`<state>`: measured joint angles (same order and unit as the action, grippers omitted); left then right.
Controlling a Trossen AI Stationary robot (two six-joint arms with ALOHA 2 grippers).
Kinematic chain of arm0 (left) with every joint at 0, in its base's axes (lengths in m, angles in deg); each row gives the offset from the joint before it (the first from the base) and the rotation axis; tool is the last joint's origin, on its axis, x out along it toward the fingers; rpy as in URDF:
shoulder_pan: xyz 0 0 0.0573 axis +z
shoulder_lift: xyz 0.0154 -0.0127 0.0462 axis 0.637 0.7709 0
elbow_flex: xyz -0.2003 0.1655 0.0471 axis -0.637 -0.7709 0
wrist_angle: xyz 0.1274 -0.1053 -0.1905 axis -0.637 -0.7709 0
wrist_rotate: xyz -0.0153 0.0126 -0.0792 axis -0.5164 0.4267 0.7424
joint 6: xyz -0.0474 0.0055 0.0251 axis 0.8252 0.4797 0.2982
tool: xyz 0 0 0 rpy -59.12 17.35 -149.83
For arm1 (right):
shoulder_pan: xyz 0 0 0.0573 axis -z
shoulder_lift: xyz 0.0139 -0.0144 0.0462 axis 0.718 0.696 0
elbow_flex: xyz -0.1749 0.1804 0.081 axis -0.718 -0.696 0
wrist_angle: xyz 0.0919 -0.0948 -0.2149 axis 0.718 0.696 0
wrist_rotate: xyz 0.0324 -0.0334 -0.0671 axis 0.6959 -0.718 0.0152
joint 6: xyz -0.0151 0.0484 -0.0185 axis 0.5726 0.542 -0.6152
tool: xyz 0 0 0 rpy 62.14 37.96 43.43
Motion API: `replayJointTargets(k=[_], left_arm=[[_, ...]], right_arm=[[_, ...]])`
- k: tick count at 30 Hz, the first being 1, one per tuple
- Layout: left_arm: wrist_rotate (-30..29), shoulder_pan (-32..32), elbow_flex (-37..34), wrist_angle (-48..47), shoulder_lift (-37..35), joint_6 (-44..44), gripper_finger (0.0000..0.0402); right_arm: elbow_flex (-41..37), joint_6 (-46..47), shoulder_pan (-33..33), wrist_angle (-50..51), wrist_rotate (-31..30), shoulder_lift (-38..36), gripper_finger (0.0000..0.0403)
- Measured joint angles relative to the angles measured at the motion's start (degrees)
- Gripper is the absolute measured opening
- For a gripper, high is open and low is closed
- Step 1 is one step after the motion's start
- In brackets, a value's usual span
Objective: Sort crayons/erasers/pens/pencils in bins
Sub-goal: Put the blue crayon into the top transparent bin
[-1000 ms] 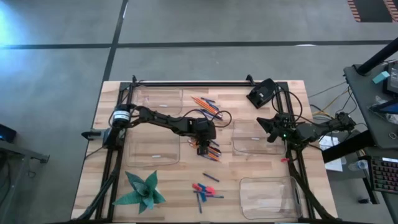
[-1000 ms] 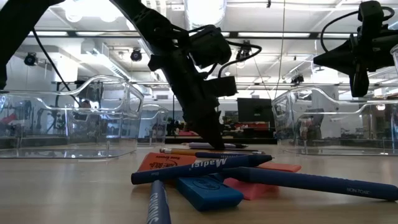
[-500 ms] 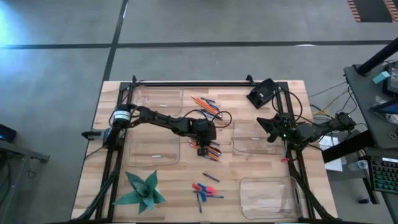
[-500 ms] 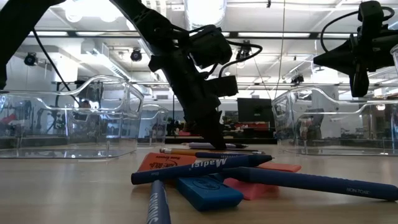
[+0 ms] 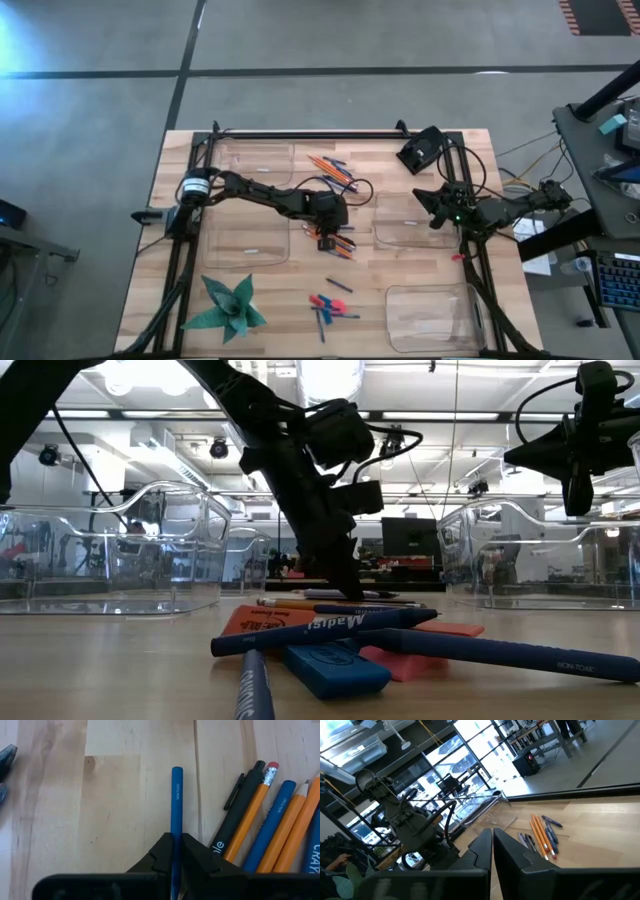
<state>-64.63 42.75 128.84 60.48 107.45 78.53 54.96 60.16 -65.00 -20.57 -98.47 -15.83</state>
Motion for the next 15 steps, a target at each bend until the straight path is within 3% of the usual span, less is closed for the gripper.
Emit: replayJointTargets(k=[15], left_arm=[[-0.98, 0.23, 0.52, -0.69, -7.84, 0.18, 0.0013]], right_arm=[[0.00, 0.01, 0.00, 0.01, 0.02, 0.00, 0.0009]])
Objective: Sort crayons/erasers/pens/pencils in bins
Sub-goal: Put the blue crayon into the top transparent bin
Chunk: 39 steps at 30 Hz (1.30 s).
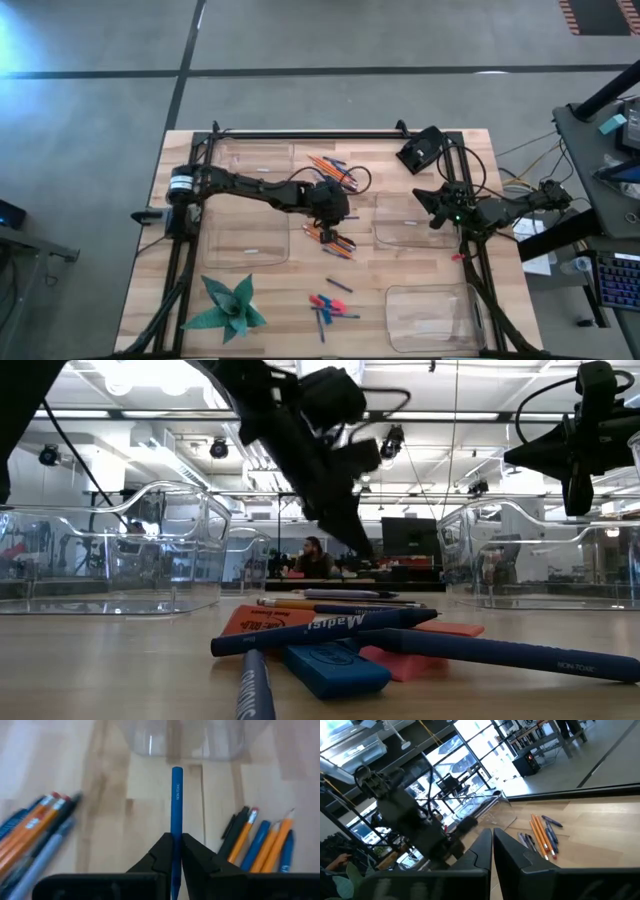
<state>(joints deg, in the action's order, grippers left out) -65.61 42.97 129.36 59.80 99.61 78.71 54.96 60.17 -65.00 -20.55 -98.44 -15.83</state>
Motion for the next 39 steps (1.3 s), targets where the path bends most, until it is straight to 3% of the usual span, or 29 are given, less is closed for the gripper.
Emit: replayJointTargets(k=[6, 16, 22, 31, 39], left_arm=[[-0.25, 0.25, -0.46, -2.76, -6.95, 5.29, 0.0013], [-9.85, 2.99, -1.84, -17.62, -21.77, 5.87, 0.0013], [-11.91, 8.60, -8.33, -26.00, -28.61, 5.95, 0.0013], [-11.93, 19.03, -24.74, -21.05, -38.85, 7.98, 0.0013], [-11.42, 24.78, -38.75, -6.39, -41.48, 11.70, 0.0013]], right_arm=[[0.00, 0.00, 0.00, 0.00, 0.03, 0.00, 0.0009], [0.01, 0.01, -0.01, 0.02, 0.04, -0.04, 0.0009], [-0.01, 0.01, 0.01, 0.02, 0.26, 0.00, 0.0009], [-0.01, -0.01, 0.00, 0.00, 0.28, 0.00, 0.0009], [-0.01, -0.01, 0.00, 0.01, 0.28, 0.01, 0.0009]])
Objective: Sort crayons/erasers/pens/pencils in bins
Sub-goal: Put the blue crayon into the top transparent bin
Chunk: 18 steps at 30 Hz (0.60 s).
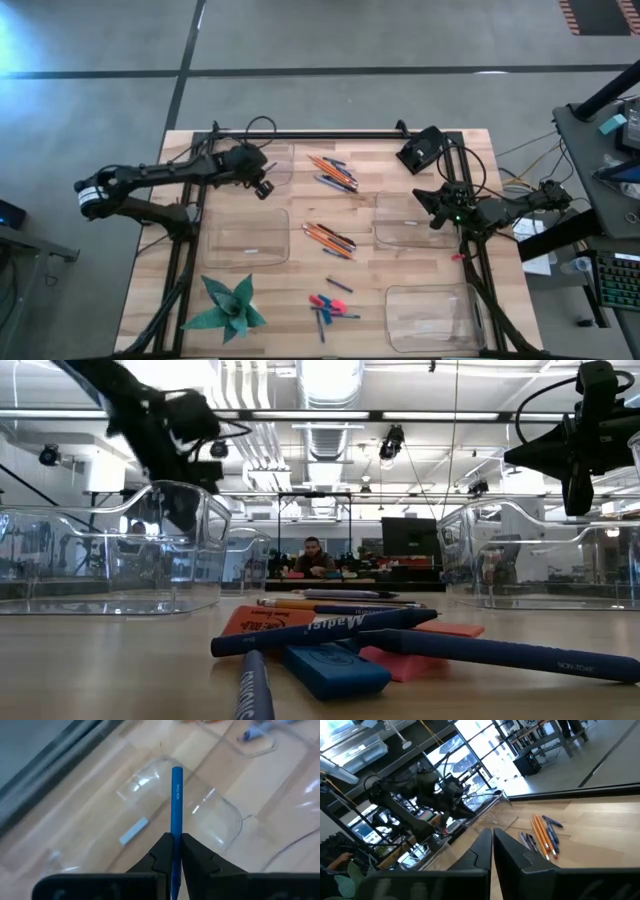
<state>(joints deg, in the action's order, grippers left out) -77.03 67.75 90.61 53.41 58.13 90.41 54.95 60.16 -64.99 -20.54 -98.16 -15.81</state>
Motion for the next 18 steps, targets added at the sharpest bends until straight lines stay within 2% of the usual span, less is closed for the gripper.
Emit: replayJointTargets(k=[4, 10, 14, 18], left_arm=[[-0.44, 0.27, -3.05, 6.83, 1.79, 1.65, 0.0013], [-1.05, 1.10, -3.66, 14.87, 8.13, 1.91, 0.0013], [0.51, 1.37, -3.15, 14.84, 11.22, 3.27, 0.0013], [0.53, 2.26, -2.45, 15.13, 11.35, 3.24, 0.0013]], right_arm=[[0.00, 0.00, 0.01, -0.01, 0.00, -0.01, 0.0009], [0.00, 0.00, 0.01, -0.02, -0.01, -0.01, 0.0009], [0.00, 0.00, -0.01, -0.04, -0.01, -0.01, 0.0009], [0.00, 0.00, 0.01, -0.02, 0.00, -0.01, 0.0009]])
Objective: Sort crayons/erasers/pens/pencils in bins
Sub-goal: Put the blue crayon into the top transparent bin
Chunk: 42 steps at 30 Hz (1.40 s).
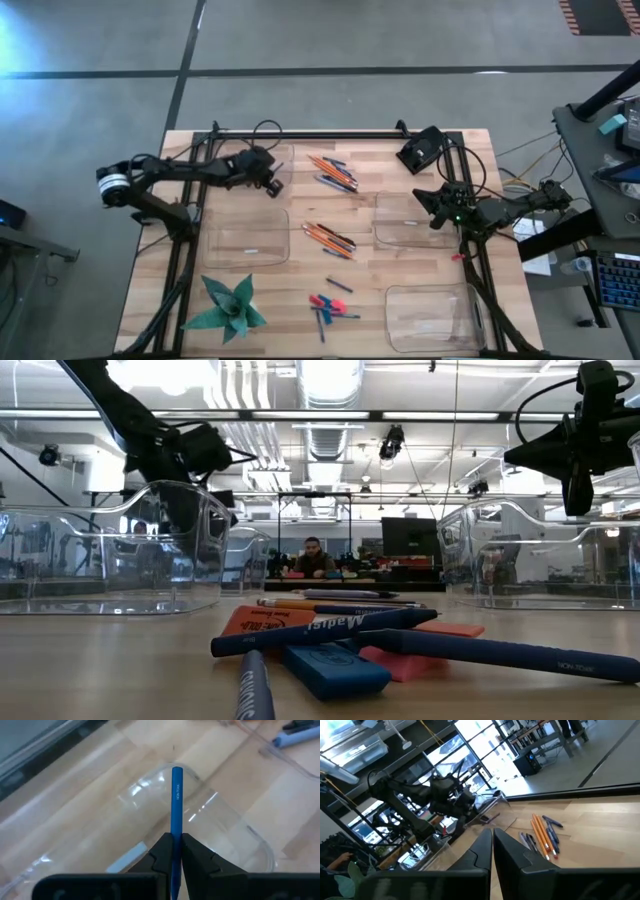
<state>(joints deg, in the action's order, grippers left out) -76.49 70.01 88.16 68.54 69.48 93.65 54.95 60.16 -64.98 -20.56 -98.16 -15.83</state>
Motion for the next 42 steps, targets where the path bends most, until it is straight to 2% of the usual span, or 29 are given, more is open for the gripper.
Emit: replayJointTargets(k=[7, 12, 19, 35, 42], left_arm=[[0.12, 2.29, 1.15, -0.19, -0.98, -0.46, 0.0013], [4.45, 5.59, 2.65, -4.18, -1.18, 4.21, 0.0013], [5.18, 8.23, 2.12, -6.96, -1.11, 6.35, 0.0013], [5.94, 8.97, 0.55, -8.56, -1.03, 7.45, 0.0013], [6.38, 9.00, 0.53, -8.98, -1.03, 3.06, 0.0013]], right_arm=[[0.00, 0.00, 0.00, 0.01, 0.00, 0.00, 0.0009], [0.00, 0.00, 0.00, -0.01, -0.02, 0.00, 0.0009], [0.01, 0.01, 0.00, -0.01, -0.01, 0.00, 0.0009], [0.02, 0.01, -0.01, -0.02, -0.02, 0.00, 0.0009], [0.00, 0.00, -0.01, -0.02, -0.02, 0.00, 0.0009]])
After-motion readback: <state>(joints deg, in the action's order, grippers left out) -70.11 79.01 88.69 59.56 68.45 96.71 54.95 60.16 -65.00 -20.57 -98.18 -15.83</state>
